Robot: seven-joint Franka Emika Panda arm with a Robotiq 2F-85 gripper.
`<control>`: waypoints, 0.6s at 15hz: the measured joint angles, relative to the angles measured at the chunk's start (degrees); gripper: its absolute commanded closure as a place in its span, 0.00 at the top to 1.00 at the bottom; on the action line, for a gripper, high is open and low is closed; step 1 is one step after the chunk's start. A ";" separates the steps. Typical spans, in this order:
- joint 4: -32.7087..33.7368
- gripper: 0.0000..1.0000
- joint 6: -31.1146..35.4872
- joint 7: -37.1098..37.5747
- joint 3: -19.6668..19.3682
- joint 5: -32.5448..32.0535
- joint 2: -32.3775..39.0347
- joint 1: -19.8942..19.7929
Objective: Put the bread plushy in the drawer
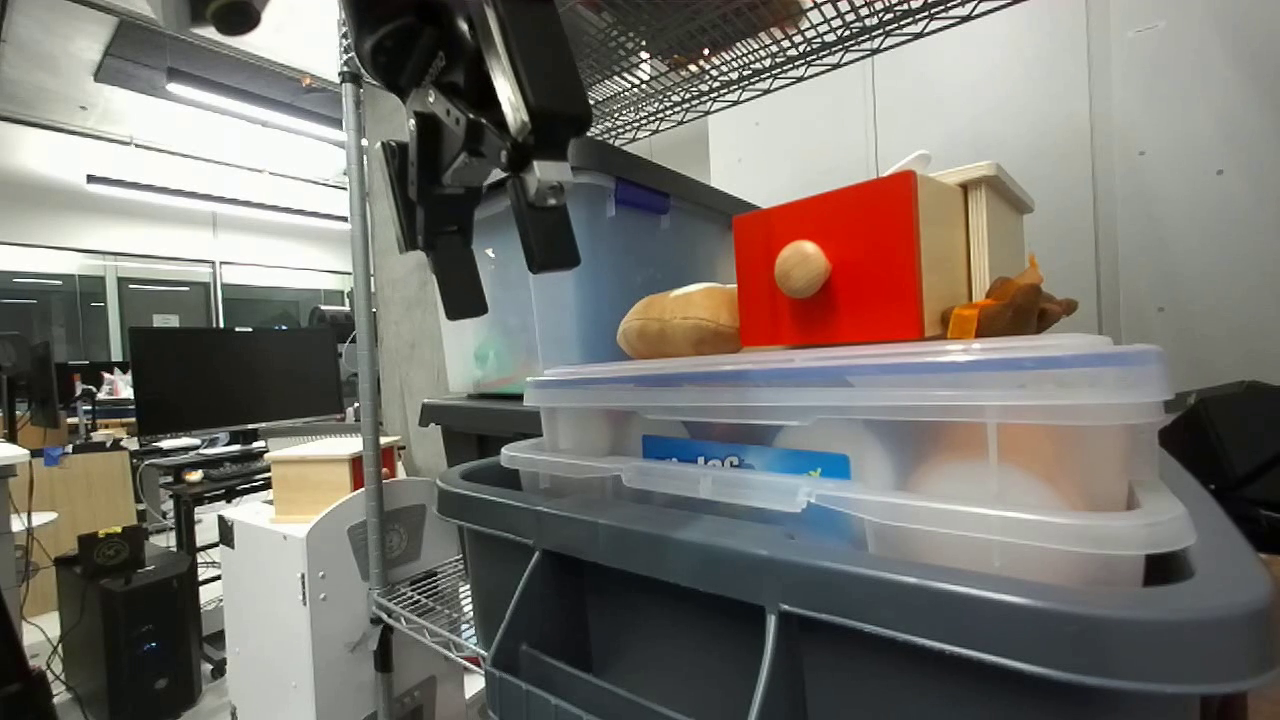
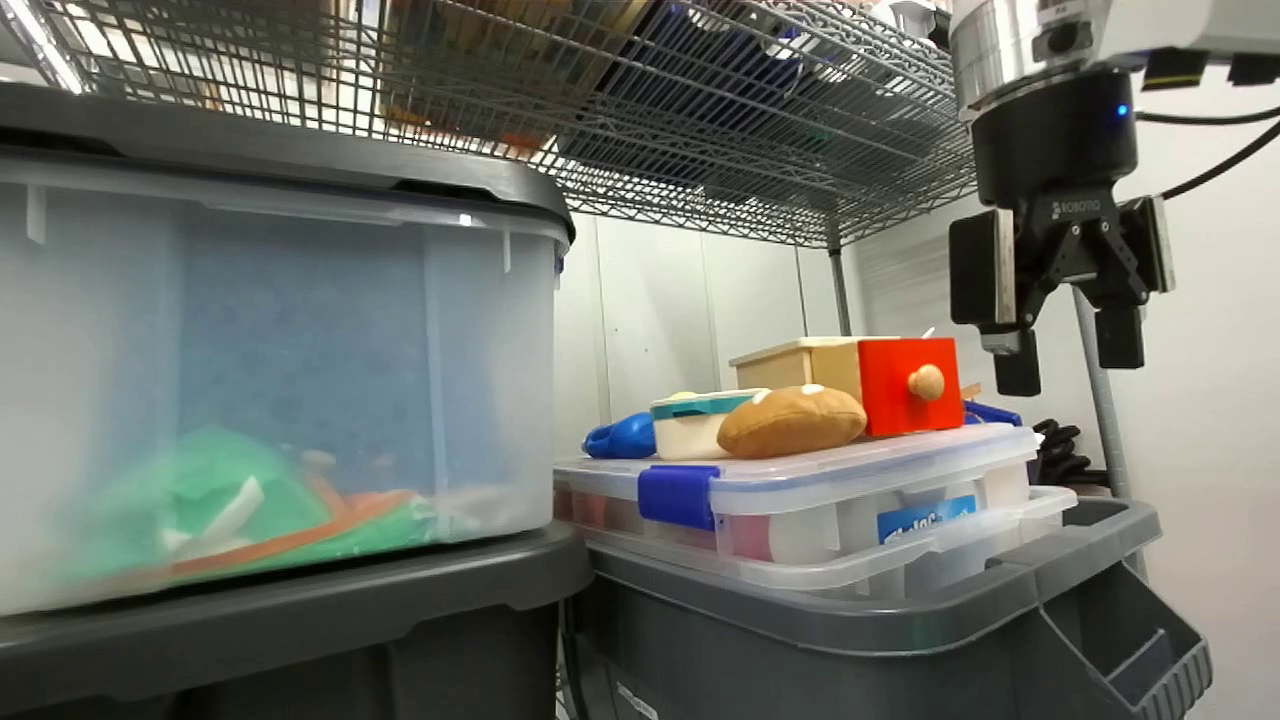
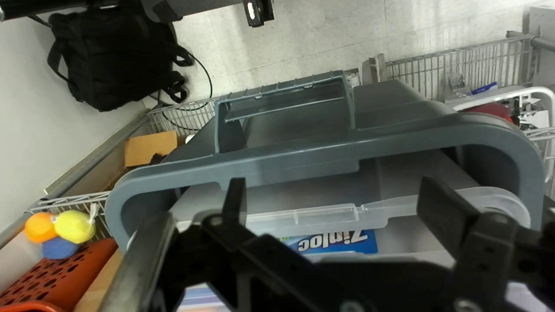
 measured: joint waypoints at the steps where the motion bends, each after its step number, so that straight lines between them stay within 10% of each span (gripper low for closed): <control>1: 0.25 1.00 0.00 0.00 -0.21 0.00 0.03 0.00; 9: 2.27 1.00 -0.26 -2.01 -2.34 0.49 1.36 0.13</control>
